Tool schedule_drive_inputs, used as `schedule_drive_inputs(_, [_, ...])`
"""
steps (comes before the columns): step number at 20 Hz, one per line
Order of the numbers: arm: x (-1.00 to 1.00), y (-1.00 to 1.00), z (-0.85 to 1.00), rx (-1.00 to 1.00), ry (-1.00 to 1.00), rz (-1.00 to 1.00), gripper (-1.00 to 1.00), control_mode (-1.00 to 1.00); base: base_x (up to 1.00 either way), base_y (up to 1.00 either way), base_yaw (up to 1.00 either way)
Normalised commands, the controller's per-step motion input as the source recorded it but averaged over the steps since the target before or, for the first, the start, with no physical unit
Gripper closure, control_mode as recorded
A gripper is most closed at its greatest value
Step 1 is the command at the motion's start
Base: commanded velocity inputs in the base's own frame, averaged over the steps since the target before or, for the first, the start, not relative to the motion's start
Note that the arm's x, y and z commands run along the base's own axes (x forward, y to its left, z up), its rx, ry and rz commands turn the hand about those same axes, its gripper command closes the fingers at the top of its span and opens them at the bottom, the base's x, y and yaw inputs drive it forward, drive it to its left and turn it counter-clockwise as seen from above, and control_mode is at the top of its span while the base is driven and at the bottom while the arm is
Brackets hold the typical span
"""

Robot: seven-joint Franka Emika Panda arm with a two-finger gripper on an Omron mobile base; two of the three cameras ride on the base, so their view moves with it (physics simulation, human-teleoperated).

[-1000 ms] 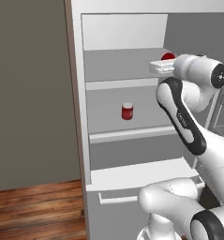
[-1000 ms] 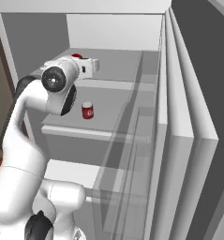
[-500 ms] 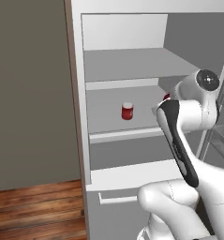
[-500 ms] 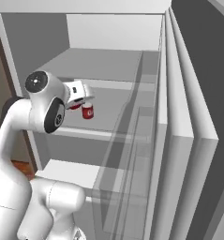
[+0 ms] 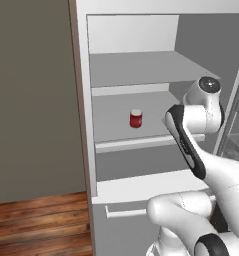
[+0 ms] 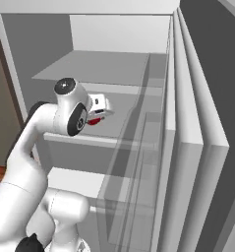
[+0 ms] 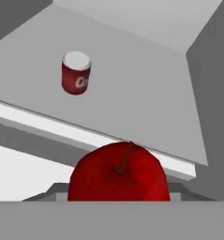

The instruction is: Place the condiment bottle and ketchup from the counter to the top shelf of the fridge. If the existing items in the fridge are on the top shelf, move them to other shelves.

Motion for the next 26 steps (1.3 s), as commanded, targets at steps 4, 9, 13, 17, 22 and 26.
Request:
schedule_drive_inputs(4, [0.91, -0.30, -0.44, 0.15, 0.05, -0.18, 1.00, -1.00, 0.00, 0.00, 0.00])
schedule_drive_inputs(9, [0.79, -0.18, -0.27, 0.20, 0.00, -0.19, 1.00, -1.00, 0.00, 0.00, 0.00])
schedule_drive_inputs(13, [0.52, -0.08, -0.30, 0.21, -0.05, -0.13, 1.00, -1.00, 0.00, 0.00, 0.00])
schedule_drive_inputs(17, [0.49, -0.02, -0.30, 0.14, -0.10, -0.07, 1.00, -1.00, 0.00, 0.00, 0.00])
schedule_drive_inputs(22, [0.68, 0.00, -0.21, 0.01, -0.06, -0.01, 1.00, -1.00, 0.00, 0.00, 0.00])
schedule_drive_inputs(26, [0.83, 0.00, -0.29, 0.00, -0.02, 0.00, 1.00, -1.00, 0.00, 0.00, 0.00])
